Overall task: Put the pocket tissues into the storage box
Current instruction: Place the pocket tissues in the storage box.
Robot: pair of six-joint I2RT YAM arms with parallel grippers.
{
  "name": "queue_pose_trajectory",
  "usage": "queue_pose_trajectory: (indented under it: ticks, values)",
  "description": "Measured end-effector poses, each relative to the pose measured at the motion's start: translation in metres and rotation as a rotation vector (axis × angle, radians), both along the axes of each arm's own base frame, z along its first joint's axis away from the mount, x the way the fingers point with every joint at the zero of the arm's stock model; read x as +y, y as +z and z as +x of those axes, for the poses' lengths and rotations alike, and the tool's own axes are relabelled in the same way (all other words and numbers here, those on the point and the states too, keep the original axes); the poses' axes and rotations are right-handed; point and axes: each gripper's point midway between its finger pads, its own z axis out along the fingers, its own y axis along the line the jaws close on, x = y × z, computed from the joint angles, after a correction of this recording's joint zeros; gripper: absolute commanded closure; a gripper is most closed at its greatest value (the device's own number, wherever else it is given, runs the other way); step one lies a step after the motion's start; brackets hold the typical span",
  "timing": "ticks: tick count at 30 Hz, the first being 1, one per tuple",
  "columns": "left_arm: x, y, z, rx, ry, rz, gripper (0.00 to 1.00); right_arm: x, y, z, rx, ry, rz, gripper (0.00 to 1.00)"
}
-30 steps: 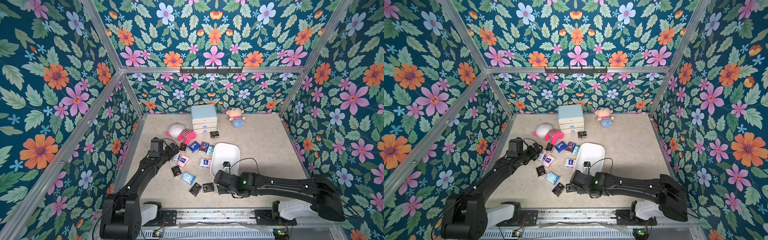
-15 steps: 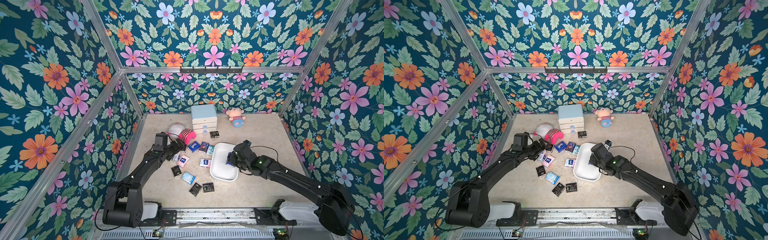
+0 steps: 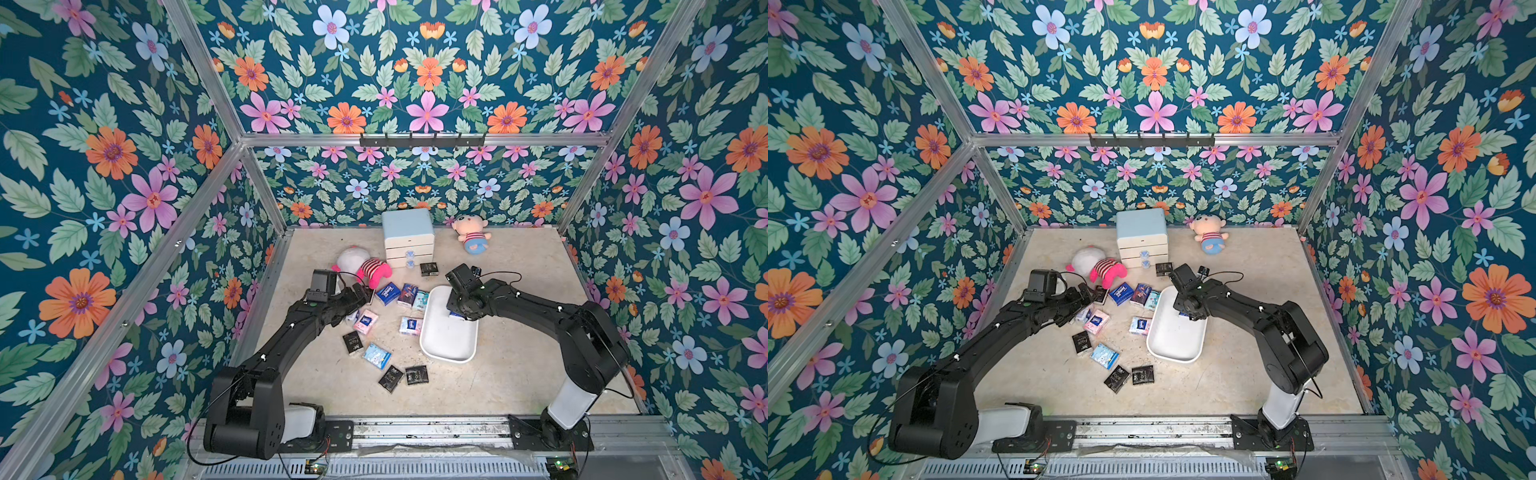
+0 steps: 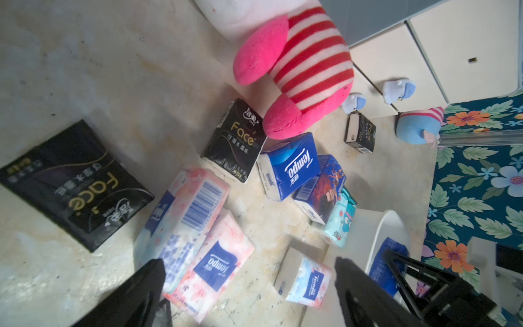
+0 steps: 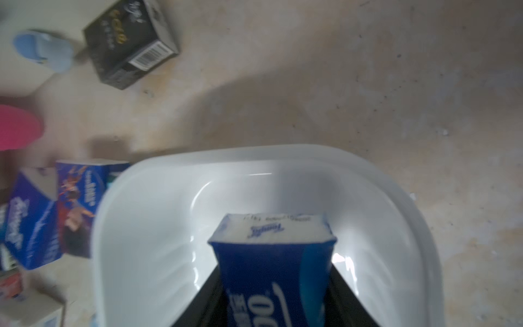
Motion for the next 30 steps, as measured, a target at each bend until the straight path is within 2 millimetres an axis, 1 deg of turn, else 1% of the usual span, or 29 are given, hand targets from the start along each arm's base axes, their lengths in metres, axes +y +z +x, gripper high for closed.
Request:
queue_pose_trajectory:
  ticks: [2, 6, 9, 12, 15, 16, 18, 19, 22, 26, 28, 30]
  values:
    - [0.003, -0.002, -0.003, 0.006, 0.01, 0.013, 0.01, -0.008, -0.008, 0.0, 0.019, -0.002, -0.03, 0.5]
    - [0.006, -0.007, -0.011, 0.024, 0.025, 0.016, 0.01, -0.016, -0.017, 0.001, 0.036, -0.009, -0.05, 0.47]
    - [0.008, -0.007, -0.014, 0.03, 0.03, 0.022, 0.01, -0.023, -0.022, 0.006, 0.044, -0.014, -0.063, 0.4]
    - [0.007, -0.007, -0.019, 0.038, 0.03, 0.025, 0.01, -0.025, -0.023, 0.011, 0.042, -0.004, -0.072, 0.33]
    - [0.005, -0.009, -0.029, 0.069, 0.02, 0.041, 0.01, -0.019, -0.016, 0.017, 0.026, 0.027, -0.069, 0.29]
    - [0.006, -0.01, -0.034, 0.082, 0.024, 0.051, 0.01, -0.018, -0.012, 0.019, 0.017, 0.035, -0.064, 0.27]
    - [0.005, -0.01, -0.044, 0.101, 0.027, 0.069, 0.01, -0.015, -0.002, 0.022, -0.005, 0.057, -0.057, 0.17]
    - [0.005, -0.011, -0.049, 0.11, 0.029, 0.081, 0.0, -0.014, 0.005, 0.023, -0.021, 0.068, -0.051, 0.03]
    - [0.006, -0.019, -0.068, 0.153, 0.049, 0.109, 0.01, -0.016, 0.029, 0.025, -0.084, 0.092, -0.046, 0.01]
    - [0.003, -0.033, -0.094, 0.215, 0.078, 0.132, 0.01, -0.029, 0.067, 0.027, -0.19, 0.055, -0.058, 0.01]
    - [-0.004, -0.038, -0.105, 0.241, 0.084, 0.13, 0.01, -0.035, 0.079, 0.031, -0.231, 0.045, -0.079, 0.01]
    - [-0.014, -0.041, -0.114, 0.259, 0.084, 0.133, 0.01, -0.039, 0.084, 0.034, -0.25, 0.041, -0.092, 0.01]
